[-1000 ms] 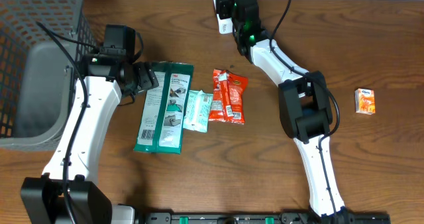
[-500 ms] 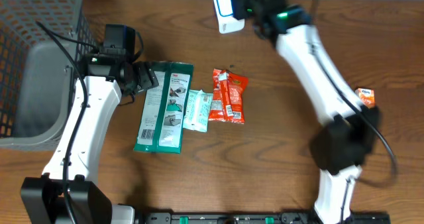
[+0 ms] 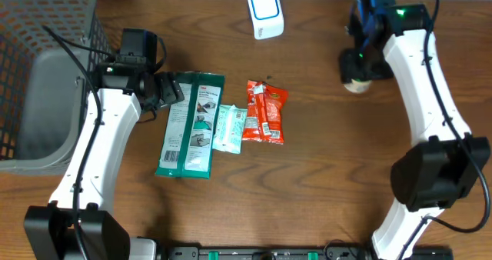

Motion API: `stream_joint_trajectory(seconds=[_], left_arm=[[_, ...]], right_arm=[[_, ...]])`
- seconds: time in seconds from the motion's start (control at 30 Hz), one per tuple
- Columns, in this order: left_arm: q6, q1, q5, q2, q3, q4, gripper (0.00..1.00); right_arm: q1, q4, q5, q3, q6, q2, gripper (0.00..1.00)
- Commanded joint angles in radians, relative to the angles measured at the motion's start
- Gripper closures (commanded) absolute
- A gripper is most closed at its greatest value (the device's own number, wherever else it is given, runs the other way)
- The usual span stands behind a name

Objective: Scan the item barcode
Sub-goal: 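Move the jar to the right table edge and release it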

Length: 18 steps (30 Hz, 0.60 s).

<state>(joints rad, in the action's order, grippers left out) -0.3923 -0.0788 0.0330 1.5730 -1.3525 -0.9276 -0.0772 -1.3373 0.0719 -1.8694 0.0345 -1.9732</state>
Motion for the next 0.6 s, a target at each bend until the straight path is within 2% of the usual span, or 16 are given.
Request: stream_joint_trajectory(seconds=[0.0, 0.33, 0.43, 0.5, 0.57], left_arm=[[0.005, 0.004, 0.013, -0.004, -0.016, -0.003, 0.14], [0.005, 0.004, 0.013, -0.004, -0.016, -0.003, 0.14], [0.005, 0.004, 0.013, -0.004, -0.016, -0.003, 0.14], [0.005, 0.004, 0.013, -0.004, -0.016, -0.003, 0.14], [0.005, 0.004, 0.013, -0.004, -0.016, -0.003, 0.14]], right_arm=[[0.084, 0.053, 0.009, 0.106, -0.018, 0.004, 0.99], [0.291, 0.425, 0.009, 0.414, -0.018, 0.004, 0.98], [0.327, 0.481, 0.006, 0.446, -0.018, 0.004, 0.89], [0.349, 0.510, 0.006, 0.452, -0.018, 0.004, 0.69], [0.360, 0.525, 0.005, 0.452, -0.018, 0.004, 0.59]])
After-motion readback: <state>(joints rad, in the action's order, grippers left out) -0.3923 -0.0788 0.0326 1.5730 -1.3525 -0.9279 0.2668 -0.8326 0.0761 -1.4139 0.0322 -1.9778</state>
